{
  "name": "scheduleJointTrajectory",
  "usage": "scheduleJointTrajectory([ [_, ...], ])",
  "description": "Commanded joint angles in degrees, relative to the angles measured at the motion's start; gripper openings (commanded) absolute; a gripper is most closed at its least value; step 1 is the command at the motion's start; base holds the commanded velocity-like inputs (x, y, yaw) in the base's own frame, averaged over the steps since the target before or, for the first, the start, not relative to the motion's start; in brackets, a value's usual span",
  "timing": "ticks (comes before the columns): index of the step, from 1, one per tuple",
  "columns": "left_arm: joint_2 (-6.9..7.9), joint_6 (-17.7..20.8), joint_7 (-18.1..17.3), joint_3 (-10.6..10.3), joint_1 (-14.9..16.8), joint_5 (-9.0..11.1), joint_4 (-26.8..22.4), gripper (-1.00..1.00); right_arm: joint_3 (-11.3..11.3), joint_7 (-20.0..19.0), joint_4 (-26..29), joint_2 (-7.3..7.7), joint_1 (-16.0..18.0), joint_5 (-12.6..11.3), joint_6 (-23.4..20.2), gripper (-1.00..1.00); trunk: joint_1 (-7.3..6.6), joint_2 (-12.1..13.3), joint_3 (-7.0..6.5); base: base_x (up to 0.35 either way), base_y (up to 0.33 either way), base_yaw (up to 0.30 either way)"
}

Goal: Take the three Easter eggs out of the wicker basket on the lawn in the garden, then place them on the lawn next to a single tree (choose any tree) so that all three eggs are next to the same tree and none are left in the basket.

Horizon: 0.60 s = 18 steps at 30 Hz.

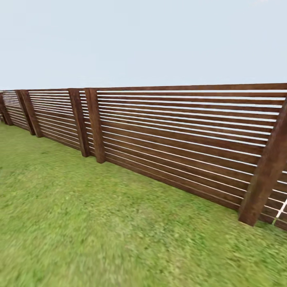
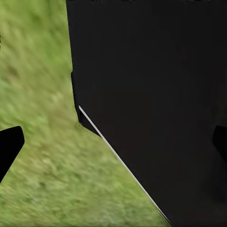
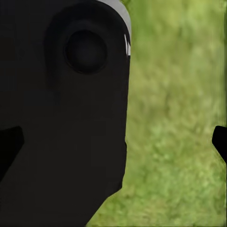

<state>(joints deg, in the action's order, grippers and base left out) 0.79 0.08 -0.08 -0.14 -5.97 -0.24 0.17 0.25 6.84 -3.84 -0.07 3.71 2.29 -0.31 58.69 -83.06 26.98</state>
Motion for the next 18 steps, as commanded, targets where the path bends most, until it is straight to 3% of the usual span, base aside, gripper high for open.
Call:
scheduleJointTrajectory([
  [1, 0.0, 0.0, 0.0, 0.0, 0.0, 0.0, 0.0, 1.0, 0.0, 0.2, -0.1, -0.08, 0.1, 0.3, 0.0, 1.0, 0.03, 0.0, 0.04, 0.326, 0.0, 0.3],
  [18, 0.0, 0.0, -0.1, -0.1, 0.0, 0.0, 0.0, 1.0, 0.3, 0.4, -0.1, -0.55, 0.1, 0.3, 0.0, 1.0, 0.03, 0.0, 0.04, 0.318, 0.0, 0.3],
])
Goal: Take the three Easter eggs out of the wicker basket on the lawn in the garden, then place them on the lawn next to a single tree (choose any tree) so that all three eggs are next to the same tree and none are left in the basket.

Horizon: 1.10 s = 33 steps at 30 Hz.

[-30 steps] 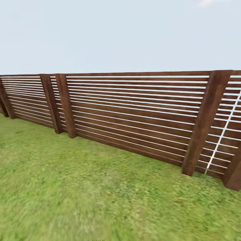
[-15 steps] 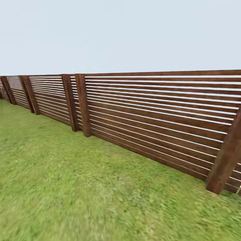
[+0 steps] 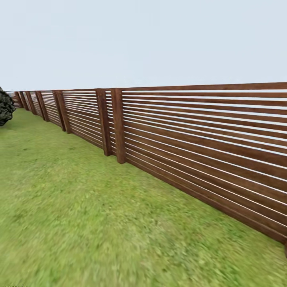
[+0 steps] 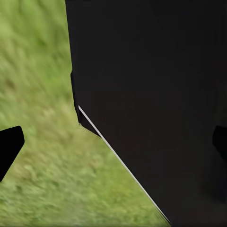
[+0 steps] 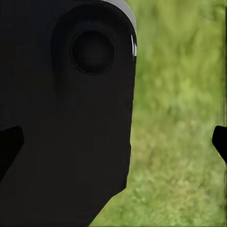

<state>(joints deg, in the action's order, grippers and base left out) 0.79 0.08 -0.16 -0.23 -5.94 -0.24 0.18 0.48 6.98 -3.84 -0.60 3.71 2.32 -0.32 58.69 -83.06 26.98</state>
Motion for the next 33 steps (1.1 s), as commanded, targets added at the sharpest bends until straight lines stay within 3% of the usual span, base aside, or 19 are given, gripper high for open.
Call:
scheduleJointTrajectory([
  [1, 0.0, 0.0, 0.0, 0.0, 0.0, 0.0, 0.0, 1.0, 0.0, 0.2, -0.1, -0.02, 0.1, 0.3, 0.0, 1.0, 0.03, 0.0, 0.04, 0.331, 0.0, 0.3],
  [33, 0.0, 0.0, 0.0, 0.0, 0.0, 0.0, 0.0, 1.0, 0.1, 0.2, -0.1, -0.02, 0.1, 0.2, 0.0, 1.0, 0.03, 0.0, 0.04, 0.331, 0.0, 0.3],
])
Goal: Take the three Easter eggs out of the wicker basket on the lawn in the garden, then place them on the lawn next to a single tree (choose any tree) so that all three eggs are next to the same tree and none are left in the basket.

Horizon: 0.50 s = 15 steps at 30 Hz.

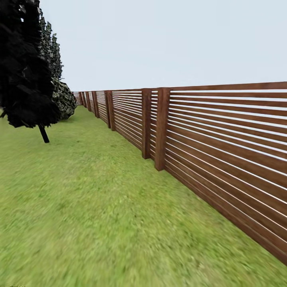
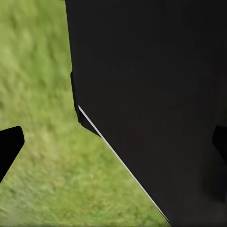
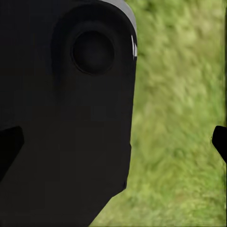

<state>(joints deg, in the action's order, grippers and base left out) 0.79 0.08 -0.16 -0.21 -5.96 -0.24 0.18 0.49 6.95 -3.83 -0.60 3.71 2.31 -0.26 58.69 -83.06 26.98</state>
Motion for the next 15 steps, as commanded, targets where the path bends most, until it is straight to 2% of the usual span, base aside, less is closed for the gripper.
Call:
scheduleJointTrajectory([
  [1, 0.0, 0.0, 0.0, 0.0, 0.0, 0.0, 0.0, 1.0, 0.0, 0.2, -0.1, -0.02, 0.1, 0.3, 0.0, 1.0, 0.03, 0.0, 0.04, 0.331, 0.0, 0.3],
  [7, 0.0, 0.0, 0.0, -0.1, 0.0, 0.0, 0.0, 1.0, 0.1, 0.1, -0.1, 0.1, 0.1, 0.3, 0.0, 1.0, 0.03, 0.0, 0.04, 0.331, 0.0, 0.269],
  [15, 0.0, 0.0, 0.0, -0.1, 0.0, 0.0, 0.0, 1.0, 0.0, -0.1, -0.1, 0.24, 0.1, 0.3, 0.0, 1.0, 0.03, 0.0, 0.04, 0.331, 0.0, 0.036],
])
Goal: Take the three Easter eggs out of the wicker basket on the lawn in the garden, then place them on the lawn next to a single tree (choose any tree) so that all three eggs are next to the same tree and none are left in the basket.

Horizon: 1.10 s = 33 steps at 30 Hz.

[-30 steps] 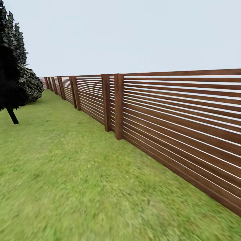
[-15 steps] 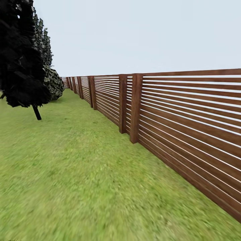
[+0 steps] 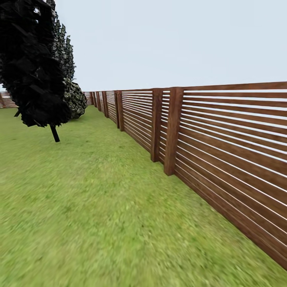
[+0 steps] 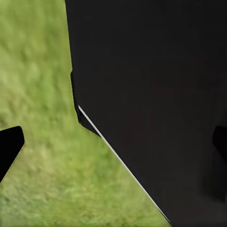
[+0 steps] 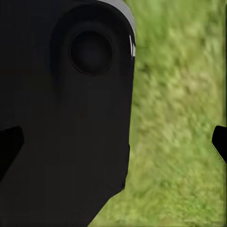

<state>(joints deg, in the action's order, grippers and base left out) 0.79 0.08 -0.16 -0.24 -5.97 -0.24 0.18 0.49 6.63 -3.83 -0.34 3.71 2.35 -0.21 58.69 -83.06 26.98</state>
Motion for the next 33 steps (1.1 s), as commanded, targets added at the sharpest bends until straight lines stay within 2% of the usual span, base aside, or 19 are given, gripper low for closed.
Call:
scheduleJointTrajectory([
  [1, 0.01, 0.0, 0.0, 0.0, 0.0, 0.0, 0.0, 1.0, 0.0, 0.2, -0.1, -0.02, 0.1, 0.3, 0.0, 1.0, 0.03, 0.0, 0.04, 0.331, 0.0, 0.002],
  [10, 0.09, -0.1, 0.0, 0.0, 0.0, 0.1, -0.1, 1.0, 0.0, 0.2, -0.1, -0.01, 0.1, 0.2, 0.0, 1.0, 0.03, 0.0, 0.04, 0.331, 0.0, 0.006],
  [21, 0.09, 0.0, 0.0, 0.0, 0.0, 0.1, -0.1, 1.0, 0.0, 0.3, -0.2, -0.02, 0.1, 0.2, -0.1, 1.0, 0.03, 0.0, 0.04, 0.332, 0.0, 0.203],
  [33, 0.09, 0.0, 0.0, 0.1, 0.0, 0.1, -0.1, 1.0, 0.0, 0.2, -0.2, -0.01, 0.1, 0.2, 0.0, 1.0, 0.03, 0.0, 0.04, 0.332, 0.0, 0.013],
])
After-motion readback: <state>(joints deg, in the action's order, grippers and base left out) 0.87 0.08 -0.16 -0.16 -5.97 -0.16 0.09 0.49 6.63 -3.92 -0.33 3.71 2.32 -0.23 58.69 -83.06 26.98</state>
